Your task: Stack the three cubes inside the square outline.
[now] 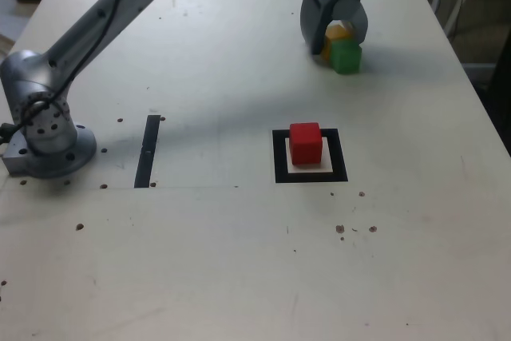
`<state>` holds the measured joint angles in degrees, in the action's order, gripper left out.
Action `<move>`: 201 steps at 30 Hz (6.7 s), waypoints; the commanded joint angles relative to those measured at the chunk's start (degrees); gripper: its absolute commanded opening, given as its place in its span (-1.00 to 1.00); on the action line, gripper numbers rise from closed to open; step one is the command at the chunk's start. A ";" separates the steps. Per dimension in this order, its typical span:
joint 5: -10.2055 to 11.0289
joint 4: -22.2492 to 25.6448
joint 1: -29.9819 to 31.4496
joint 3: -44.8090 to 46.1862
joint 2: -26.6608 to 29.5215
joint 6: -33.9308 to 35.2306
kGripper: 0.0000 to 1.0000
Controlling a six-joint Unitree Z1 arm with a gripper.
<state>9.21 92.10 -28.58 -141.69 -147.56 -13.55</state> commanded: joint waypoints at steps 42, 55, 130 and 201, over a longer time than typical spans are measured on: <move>1.61 1.54 9.43 21.30 22.54 1.71 -0.12; 0.98 0.91 22.64 33.79 28.51 7.25 -0.12; -2.97 -14.40 30.34 44.74 26.64 15.61 -0.12; 2.82 -3.78 12.60 25.84 20.64 7.89 0.99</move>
<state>12.21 87.83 -15.72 -115.05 -125.86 -5.29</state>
